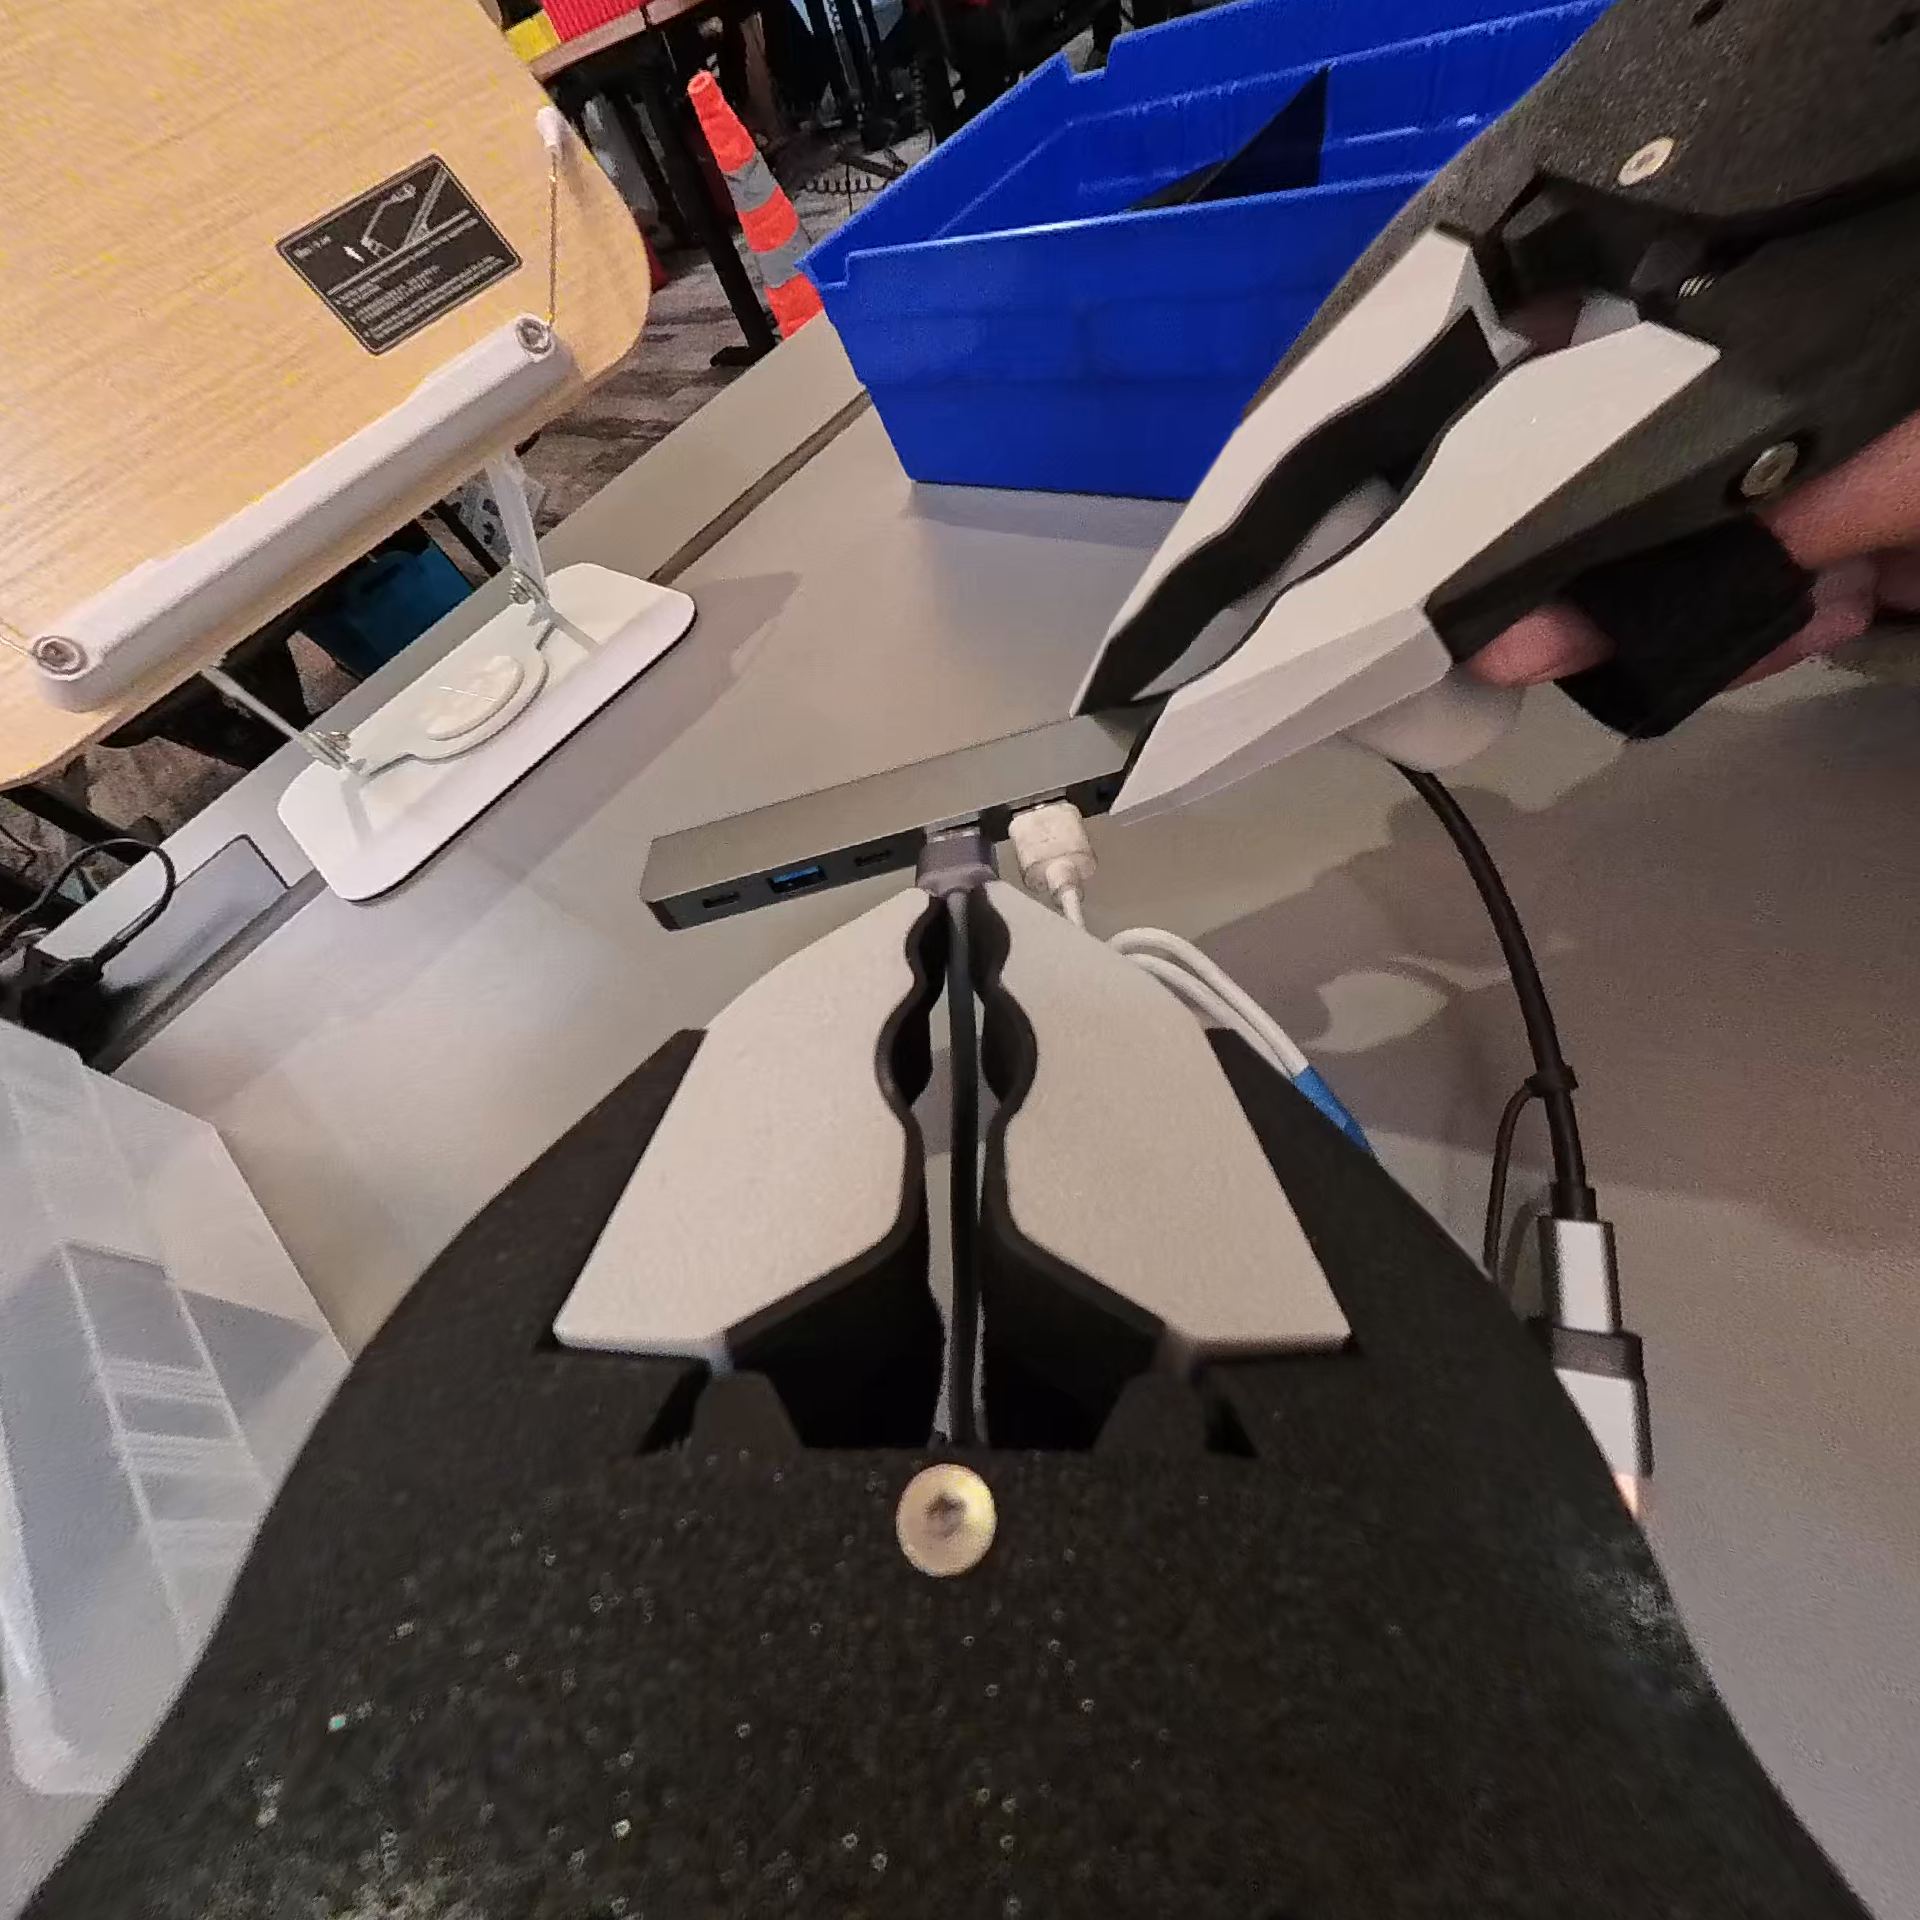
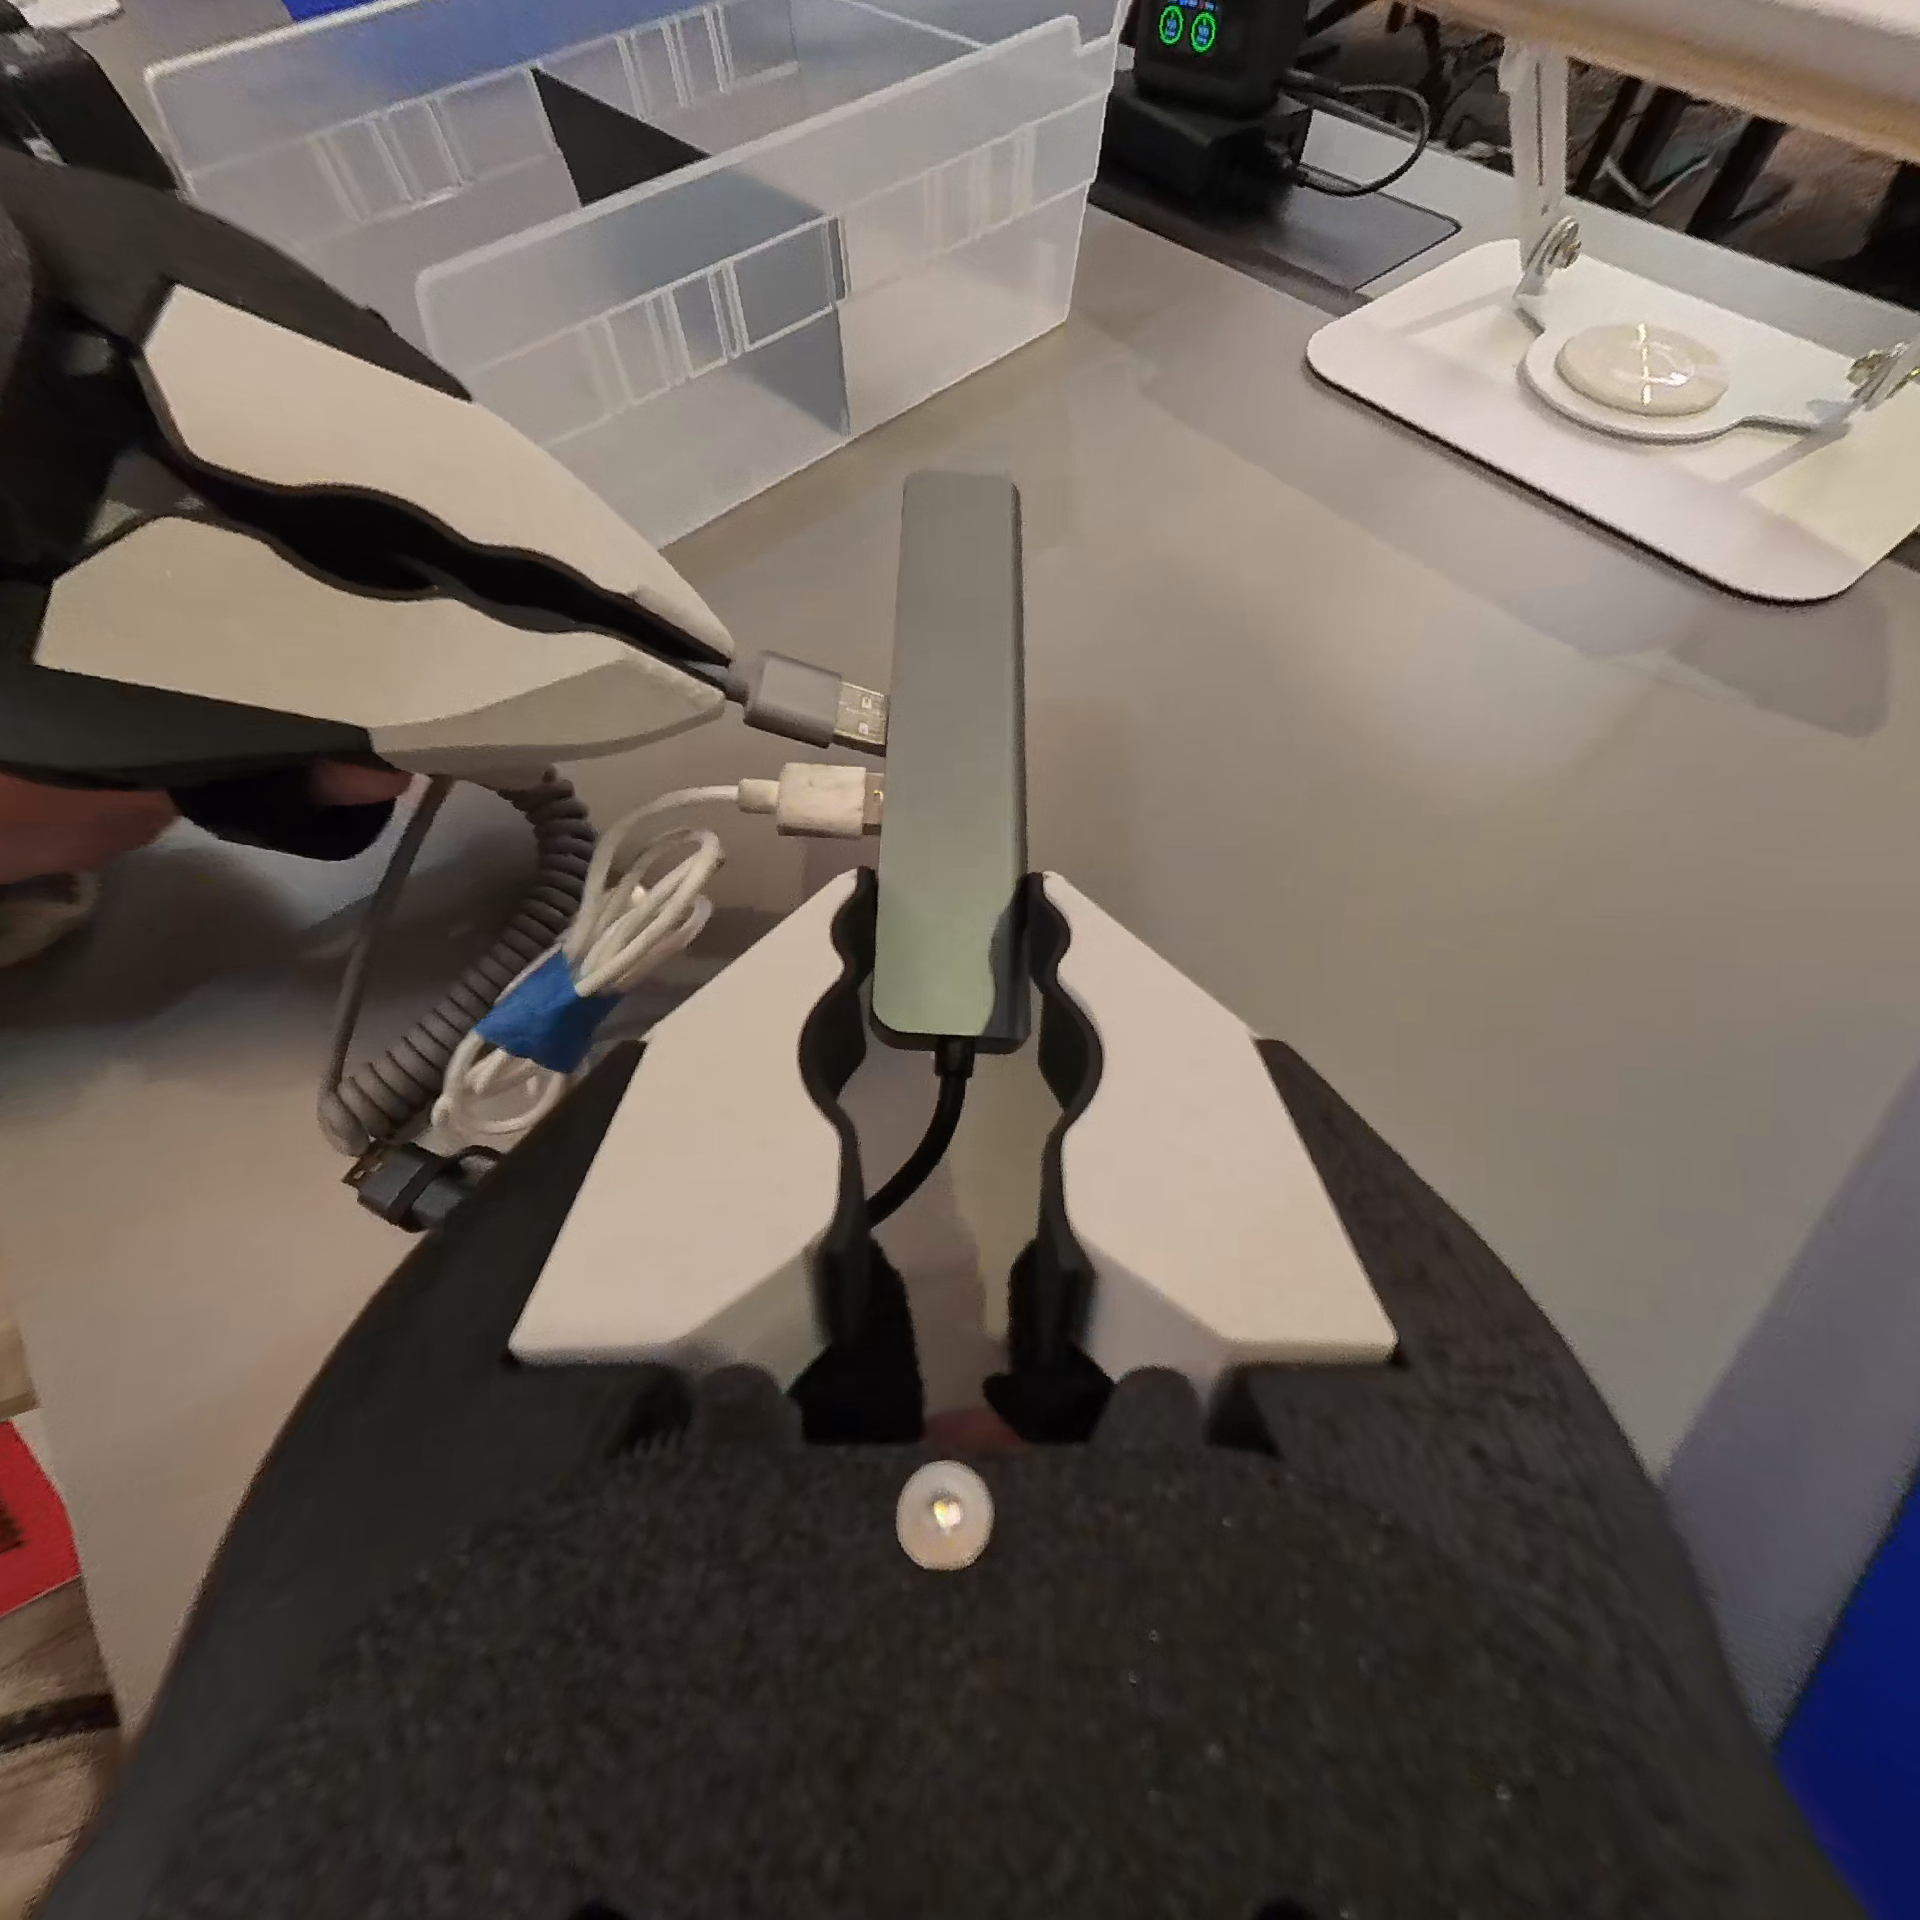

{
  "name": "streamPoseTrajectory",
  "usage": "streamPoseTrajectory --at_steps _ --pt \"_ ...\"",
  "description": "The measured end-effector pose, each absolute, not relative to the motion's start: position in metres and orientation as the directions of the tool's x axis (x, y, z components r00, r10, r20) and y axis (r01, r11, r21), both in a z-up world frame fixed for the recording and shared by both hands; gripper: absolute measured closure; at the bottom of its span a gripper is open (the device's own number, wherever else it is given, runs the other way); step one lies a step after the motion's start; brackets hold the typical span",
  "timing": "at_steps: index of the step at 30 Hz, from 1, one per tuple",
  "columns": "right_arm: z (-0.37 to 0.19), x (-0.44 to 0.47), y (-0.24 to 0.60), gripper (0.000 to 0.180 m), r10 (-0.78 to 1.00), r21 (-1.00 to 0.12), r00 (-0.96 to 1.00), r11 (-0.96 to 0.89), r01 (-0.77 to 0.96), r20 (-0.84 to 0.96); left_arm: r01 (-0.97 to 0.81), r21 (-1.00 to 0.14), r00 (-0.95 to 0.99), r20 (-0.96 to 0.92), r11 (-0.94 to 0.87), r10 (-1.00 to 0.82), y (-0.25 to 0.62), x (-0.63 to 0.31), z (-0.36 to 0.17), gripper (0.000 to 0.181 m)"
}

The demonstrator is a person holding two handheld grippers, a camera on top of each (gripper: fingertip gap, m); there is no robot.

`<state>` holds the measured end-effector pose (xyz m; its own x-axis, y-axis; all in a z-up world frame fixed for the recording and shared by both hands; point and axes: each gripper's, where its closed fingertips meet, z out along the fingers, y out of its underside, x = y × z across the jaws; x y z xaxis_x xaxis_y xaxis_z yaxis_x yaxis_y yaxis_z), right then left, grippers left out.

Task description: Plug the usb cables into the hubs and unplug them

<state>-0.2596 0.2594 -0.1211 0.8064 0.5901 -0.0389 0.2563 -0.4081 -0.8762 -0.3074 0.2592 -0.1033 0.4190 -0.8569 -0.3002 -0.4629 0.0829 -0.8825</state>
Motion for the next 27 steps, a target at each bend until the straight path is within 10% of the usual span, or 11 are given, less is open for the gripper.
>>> streamPoseTrajectory --at_steps 27 --pt "-0.105 -0.256 0.26 0.152 0.588 -0.9 0.797 -0.26 0.349 0.139 -0.431 -0.902 0.413 -0.181 -0.016 -0.893 0.257 -0.308 -0.106 0.177"
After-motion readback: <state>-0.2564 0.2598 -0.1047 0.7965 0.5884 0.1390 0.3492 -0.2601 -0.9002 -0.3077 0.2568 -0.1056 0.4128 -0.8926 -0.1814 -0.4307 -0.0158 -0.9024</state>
